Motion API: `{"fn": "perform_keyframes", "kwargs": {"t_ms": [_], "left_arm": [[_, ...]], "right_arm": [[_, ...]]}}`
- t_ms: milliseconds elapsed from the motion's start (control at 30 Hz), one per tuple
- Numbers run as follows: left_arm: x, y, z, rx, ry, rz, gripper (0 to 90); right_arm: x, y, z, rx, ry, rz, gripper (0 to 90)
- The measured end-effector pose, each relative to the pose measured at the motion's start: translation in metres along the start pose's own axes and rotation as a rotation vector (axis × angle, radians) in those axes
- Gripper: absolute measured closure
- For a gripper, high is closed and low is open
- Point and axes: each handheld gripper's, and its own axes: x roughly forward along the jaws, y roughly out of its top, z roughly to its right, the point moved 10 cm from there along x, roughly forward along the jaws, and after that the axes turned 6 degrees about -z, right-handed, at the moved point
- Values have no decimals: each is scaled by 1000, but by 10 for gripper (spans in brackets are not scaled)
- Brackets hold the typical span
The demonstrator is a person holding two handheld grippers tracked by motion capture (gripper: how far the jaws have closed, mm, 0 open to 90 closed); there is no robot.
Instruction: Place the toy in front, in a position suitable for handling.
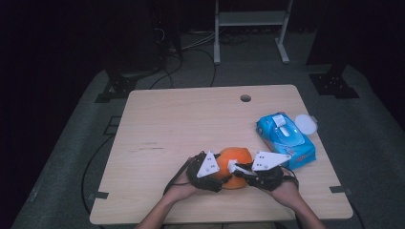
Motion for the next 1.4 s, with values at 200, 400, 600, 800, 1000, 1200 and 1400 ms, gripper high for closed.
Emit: {"fn": "perform_keyframes", "kwargs": {"t_ms": [200,400,600,800,1000,1200,1400], "left_arm": [[-2,3,5,47,-6,20,247],[-2,-3,-14,-164,-62,31,83],[4,-15,-16,-308,-170,8,191],[-4,-2,-8,-82,-25,0,316],[-15,8,-8,7,31,23,343],[-10,2,-9,-164,-100,51,210],[-9,-5,-16,-275,-126,55,282]], "right_arm": [[-8,0,10,-8,-50,2,766],[-5,-26,30,21,-97,-70,769],[-5,-22,27,22,-95,-62,768],[-5,0,0,-27,-50,6,769],[-16,9,11,-28,-101,43,769],[-9,-14,23,-6,-123,-13,772],[-4,-11,18,-3,-112,-19,771]]}}
